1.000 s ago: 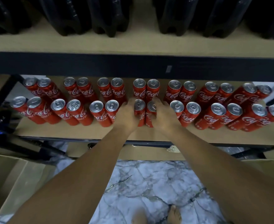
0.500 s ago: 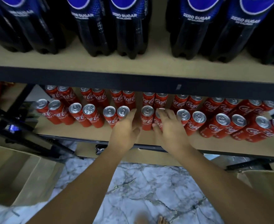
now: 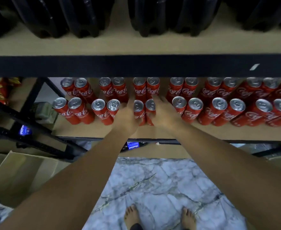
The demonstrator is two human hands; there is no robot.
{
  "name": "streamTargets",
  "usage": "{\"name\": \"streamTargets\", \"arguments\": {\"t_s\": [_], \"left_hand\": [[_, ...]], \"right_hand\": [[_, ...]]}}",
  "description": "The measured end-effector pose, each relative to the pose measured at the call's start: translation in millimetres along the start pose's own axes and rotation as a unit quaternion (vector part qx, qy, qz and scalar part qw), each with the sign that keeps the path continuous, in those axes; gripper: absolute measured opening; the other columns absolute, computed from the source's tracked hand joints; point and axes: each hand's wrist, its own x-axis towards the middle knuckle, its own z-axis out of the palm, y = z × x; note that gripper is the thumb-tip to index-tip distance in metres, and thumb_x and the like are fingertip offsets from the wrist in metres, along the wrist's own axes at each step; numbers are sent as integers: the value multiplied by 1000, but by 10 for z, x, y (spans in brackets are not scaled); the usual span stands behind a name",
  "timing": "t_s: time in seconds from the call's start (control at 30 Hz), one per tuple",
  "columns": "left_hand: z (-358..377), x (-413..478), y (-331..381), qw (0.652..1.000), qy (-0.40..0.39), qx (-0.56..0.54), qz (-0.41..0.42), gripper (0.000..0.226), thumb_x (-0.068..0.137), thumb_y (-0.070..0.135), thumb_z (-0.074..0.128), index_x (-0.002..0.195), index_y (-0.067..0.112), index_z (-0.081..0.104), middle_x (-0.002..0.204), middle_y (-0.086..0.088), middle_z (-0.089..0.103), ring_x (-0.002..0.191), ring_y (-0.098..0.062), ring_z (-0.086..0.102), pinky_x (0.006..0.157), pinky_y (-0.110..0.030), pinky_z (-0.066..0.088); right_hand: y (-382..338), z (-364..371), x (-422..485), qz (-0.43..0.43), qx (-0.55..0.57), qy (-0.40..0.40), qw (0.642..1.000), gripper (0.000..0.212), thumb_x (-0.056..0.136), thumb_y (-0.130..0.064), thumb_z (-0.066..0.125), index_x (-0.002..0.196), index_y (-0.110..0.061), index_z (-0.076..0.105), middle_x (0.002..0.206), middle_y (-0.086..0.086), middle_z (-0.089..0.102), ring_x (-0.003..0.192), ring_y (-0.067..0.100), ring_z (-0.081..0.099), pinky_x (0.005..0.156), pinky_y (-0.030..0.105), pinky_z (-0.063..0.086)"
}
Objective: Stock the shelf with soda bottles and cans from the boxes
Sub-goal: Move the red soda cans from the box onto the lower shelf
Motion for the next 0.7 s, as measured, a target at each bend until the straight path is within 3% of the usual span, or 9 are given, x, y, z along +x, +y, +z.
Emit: {"name": "streamTargets", "arguments": {"t_s": [0.13, 0.33, 0.47, 0.6, 0.7], "left_hand": [[40, 181, -150, 999, -9, -3, 38, 62, 88, 25, 75, 142, 17, 46, 119, -17, 63, 108, -37, 61, 89, -44, 52], [50, 284, -180, 997, -8, -18, 75, 52, 90, 22, 73, 137, 20, 51, 122, -13, 63, 111, -32, 62, 88, -36, 49], [9, 289, -186, 996, -19, -16, 81, 54, 92, 19, 72, 141, 21, 49, 128, -13, 62, 116, -33, 61, 96, -44, 52], [-23, 251, -214, 995, -26, -32, 92, 60, 92, 21, 72, 145, 24, 44, 123, -12, 66, 110, -32, 65, 90, -40, 54], [-86, 156, -201, 994, -31, -32, 102, 73, 92, 20, 72, 154, 21, 35, 128, -12, 65, 111, -30, 65, 93, -38, 53]], "right_hand": [[-31, 109, 60, 26, 3, 28, 999, 62, 98, -25, 62, 153, -21, 36, 141, 14, 51, 127, 36, 54, 102, 43, 47], [-32, 136, 33, 39, 16, 50, 998, 60, 97, -20, 62, 152, -18, 40, 140, 16, 53, 125, 37, 56, 102, 43, 48], [-39, 138, 18, 45, 31, 53, 997, 61, 98, -20, 62, 154, -17, 38, 147, 14, 50, 131, 35, 53, 107, 45, 47], [-34, 146, -37, 44, 42, 38, 997, 69, 98, -20, 61, 159, -21, 28, 156, 11, 42, 139, 34, 46, 113, 46, 42], [-35, 106, -143, 39, 46, 37, 997, 72, 98, -23, 61, 160, -24, 24, 160, 9, 36, 143, 32, 42, 116, 47, 40]]}}
